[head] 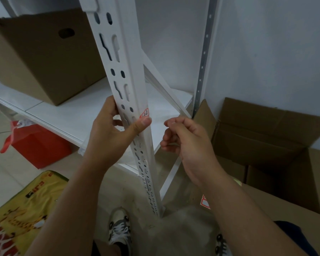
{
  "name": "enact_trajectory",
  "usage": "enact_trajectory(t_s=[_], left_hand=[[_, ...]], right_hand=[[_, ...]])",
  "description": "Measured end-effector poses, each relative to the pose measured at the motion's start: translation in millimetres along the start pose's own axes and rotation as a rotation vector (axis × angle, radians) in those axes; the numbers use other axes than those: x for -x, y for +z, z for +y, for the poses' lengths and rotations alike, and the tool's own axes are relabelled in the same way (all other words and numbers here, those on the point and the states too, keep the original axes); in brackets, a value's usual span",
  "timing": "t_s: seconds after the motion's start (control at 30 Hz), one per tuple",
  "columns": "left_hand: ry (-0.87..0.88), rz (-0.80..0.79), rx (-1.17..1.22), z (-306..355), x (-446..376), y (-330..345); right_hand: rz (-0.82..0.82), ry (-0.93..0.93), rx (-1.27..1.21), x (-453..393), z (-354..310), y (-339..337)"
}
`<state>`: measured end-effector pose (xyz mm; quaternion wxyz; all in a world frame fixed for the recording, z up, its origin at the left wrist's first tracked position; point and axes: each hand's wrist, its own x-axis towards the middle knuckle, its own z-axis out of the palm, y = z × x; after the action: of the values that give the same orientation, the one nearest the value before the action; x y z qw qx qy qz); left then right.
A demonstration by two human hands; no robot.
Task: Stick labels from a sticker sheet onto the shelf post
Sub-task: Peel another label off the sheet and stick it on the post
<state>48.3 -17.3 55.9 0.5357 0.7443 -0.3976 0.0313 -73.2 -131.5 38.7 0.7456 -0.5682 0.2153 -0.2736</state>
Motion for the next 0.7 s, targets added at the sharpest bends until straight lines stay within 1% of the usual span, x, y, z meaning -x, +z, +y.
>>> enact_trajectory(t_s=[0.07, 0.17, 0.27, 0.33, 0.43, 0.47, 0.6, 0.7], left_hand=[[0.002, 0.013, -0.020, 1.2, -1.5, 0.0], [0.041, 0.093, -0.112, 2.4, -2.0, 4.7], [0.066, 0.169, -0.150, 1.2, -2.2, 9.9], [0.062, 0.171, -0.170, 2.5, -2.9, 10.8], [0.029, 0.114, -0.192, 8.4, -2.0, 9.8], [0.020, 0.119, -0.202, 9.9, -1.3, 10.3], [0.006, 0.238, -0.235, 13.4, 0.6, 18.3], [-0.001, 0.268, -0.256, 14.2, -0.6, 20.1]], right_hand=[[-0.003, -0.019, 0.054, 0.5, 0.7, -1.5], [-0.018, -0.029, 0.102, 1.0, 0.6, -4.3], [-0.020, -0.037, 0.131, 1.1, 0.2, -7.6], [-0.017, -0.043, 0.153, 1.2, 0.0, -10.4], [-0.014, -0.044, 0.180, 1.8, -0.6, -13.3], [-0.014, -0.044, 0.181, 1.9, -0.8, -14.0], [-0.018, -0.043, 0.188, 1.9, -0.5, -14.3], [-0.024, -0.044, 0.207, 1.6, 0.7, -12.1]])
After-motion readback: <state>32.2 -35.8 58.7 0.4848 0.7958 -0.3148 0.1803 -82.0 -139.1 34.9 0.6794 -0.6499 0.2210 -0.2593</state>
